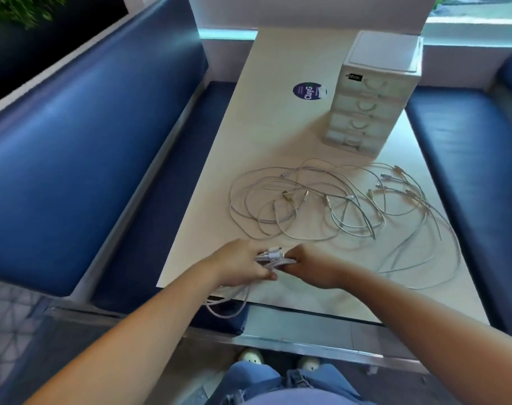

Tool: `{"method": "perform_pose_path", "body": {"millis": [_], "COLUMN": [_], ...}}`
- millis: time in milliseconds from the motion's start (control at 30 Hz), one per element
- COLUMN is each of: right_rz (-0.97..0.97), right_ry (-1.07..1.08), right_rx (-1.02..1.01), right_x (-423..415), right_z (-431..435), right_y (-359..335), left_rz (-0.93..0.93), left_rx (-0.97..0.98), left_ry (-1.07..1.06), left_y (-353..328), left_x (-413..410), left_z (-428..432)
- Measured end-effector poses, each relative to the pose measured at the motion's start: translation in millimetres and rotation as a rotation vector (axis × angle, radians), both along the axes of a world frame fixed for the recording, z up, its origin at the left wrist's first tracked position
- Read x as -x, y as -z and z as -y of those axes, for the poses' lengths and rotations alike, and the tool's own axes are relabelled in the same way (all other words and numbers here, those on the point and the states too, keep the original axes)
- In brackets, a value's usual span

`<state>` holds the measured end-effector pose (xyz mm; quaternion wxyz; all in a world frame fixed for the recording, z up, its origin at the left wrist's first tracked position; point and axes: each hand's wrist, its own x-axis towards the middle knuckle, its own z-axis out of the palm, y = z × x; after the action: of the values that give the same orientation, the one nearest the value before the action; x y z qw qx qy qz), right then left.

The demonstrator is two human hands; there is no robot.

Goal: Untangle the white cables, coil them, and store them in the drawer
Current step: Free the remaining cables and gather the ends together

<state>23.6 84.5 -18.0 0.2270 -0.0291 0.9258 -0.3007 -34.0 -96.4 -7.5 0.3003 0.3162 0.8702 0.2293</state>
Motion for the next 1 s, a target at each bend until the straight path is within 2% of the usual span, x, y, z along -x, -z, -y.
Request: {"method": "perform_pose_path", "body": {"millis": [100,300,467,733,1000], "right_rz": [-0.073,-0.173,-0.378,-0.395,-0.509], "right_ry": [0.001,-0.003,-0.027,-0.088,-0.225], "right_rx": [-0.005,-0.076,-0.083,-0.381,-0.449], "right_x": [-7,-33,-68,-72,-79], "right_z": [-6,-36,-77,-131,-180], "right_y": [6,25,41,49,46], "left_rz": [0.148,0.043,-0.079,-0.160,-0.258], "left_rx": [-0.058,-0.028,0.047,0.141,0.284], "left_ry": [0.029,-0.061,-0.170,-0.295,-0.356], "left_y": [6,-1,-2,1,-4], "left_x": [7,28,31,31,29], "left_z": [-2,6,0,-3,4]}}
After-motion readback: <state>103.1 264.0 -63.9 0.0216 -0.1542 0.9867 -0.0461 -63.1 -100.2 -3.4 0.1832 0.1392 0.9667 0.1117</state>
